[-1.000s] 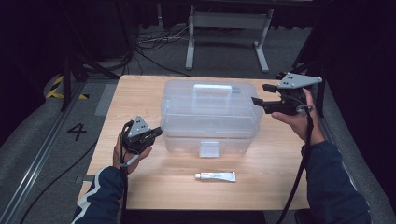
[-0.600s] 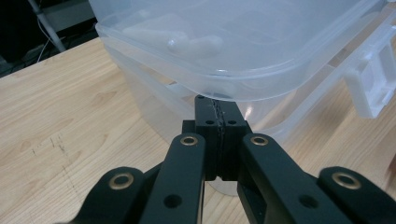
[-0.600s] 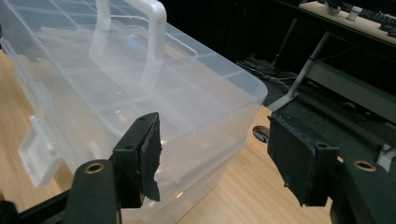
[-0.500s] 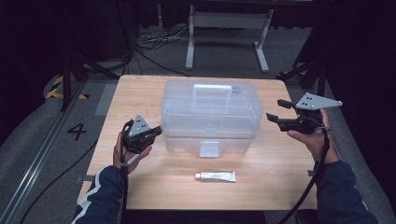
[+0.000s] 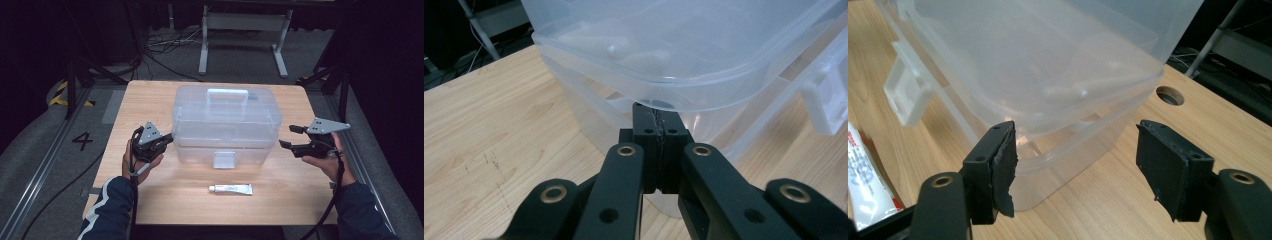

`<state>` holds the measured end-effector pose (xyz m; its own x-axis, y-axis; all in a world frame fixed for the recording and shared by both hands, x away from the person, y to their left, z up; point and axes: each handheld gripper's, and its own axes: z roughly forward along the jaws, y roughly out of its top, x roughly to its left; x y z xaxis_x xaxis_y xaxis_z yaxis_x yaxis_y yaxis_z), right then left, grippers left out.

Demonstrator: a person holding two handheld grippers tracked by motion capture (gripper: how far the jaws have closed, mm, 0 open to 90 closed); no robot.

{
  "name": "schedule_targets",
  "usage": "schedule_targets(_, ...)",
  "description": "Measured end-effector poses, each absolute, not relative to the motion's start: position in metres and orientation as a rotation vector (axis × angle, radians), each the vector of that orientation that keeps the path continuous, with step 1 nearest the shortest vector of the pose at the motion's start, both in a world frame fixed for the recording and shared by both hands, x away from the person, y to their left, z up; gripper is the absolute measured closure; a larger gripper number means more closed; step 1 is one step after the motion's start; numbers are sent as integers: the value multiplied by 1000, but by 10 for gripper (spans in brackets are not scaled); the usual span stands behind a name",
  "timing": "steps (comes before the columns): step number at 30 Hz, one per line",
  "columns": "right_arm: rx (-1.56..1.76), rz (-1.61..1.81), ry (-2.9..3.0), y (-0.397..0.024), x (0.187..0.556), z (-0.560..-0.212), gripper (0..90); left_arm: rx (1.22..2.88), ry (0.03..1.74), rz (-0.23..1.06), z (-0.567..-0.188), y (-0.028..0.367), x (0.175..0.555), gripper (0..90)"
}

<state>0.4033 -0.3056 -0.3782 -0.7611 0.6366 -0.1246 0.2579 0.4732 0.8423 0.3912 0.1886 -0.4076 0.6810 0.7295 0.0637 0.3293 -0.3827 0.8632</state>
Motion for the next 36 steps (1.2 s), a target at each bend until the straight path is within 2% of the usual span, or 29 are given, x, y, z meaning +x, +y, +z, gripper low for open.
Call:
schedule_targets(8,702,1230,2333,-298,405,-386,312,1986,821,548,-407,189,392,895)
schedule_targets(13,694,1230,2335,-299,405,-387,348,1989,818,555,-407,188,392,895)
schedule_targets(26,704,1201,2277,-293,412,-395,379,1996,799,554,-405,188,391,870)
schedule_targets(33,648,1236,2165,-292,406,-386,442,1988,763,558,-398,190,382,845)
schedule_targets(36,634,1256,2116,-291,405,-383,488,1995,767,554,-398,190,380,791)
